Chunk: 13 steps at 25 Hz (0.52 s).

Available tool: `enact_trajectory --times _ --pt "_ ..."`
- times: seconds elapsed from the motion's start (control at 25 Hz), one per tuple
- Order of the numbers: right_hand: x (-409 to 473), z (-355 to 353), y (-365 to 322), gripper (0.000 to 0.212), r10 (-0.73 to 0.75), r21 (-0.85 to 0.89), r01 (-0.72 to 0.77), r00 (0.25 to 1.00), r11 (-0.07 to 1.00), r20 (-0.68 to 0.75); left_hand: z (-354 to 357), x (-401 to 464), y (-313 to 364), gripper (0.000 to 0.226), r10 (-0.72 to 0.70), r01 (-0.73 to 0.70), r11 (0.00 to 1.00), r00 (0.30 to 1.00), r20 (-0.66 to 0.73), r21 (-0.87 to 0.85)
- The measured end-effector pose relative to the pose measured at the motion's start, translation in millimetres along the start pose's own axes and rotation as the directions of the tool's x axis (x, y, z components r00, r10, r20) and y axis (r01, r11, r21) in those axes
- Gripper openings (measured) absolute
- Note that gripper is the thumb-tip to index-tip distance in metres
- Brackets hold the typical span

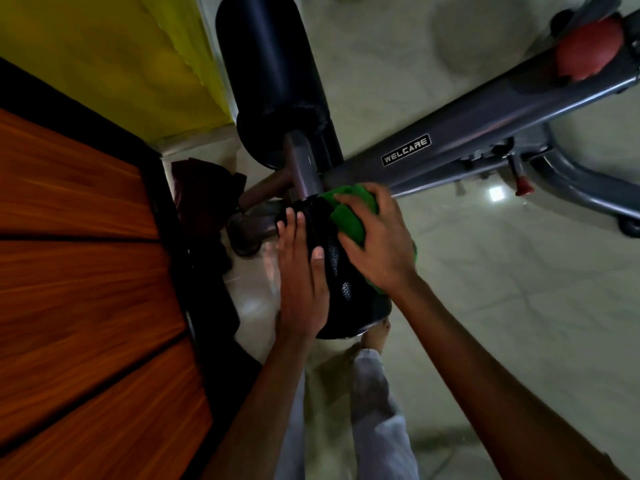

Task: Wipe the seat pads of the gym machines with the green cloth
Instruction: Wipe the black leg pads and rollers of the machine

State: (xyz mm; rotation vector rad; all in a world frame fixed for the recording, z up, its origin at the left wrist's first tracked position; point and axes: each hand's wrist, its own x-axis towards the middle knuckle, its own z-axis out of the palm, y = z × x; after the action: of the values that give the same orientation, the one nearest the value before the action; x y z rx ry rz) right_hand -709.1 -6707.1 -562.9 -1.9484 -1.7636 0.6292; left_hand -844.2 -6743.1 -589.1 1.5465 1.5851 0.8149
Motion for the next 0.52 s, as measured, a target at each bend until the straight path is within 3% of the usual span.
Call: enact_trajectory --times 0.12,0.32,0.52 --pt "-15.5 7.2 1.9 0.054 0.033 -0.015 -0.033 0.999 0.999 0.009 9.0 1.8 -7.4 0.054 0.006 -0.003 0.995 1.000 -0.025 0.097" --pt "-115.7 -2.5 15.8 0.055 0.018 0.040 -0.022 0.996 0.999 0.090 8.1 0.2 -13.7 0.052 0.018 -0.017 0.998 1.000 -0.025 0.063" --pt "-32.6 4.7 -1.1 0.050 -0.041 -0.073 0.042 0.999 0.996 0.005 6.6 1.0 -19.0 0.052 0.007 -0.006 1.000 1.000 -0.027 0.029"
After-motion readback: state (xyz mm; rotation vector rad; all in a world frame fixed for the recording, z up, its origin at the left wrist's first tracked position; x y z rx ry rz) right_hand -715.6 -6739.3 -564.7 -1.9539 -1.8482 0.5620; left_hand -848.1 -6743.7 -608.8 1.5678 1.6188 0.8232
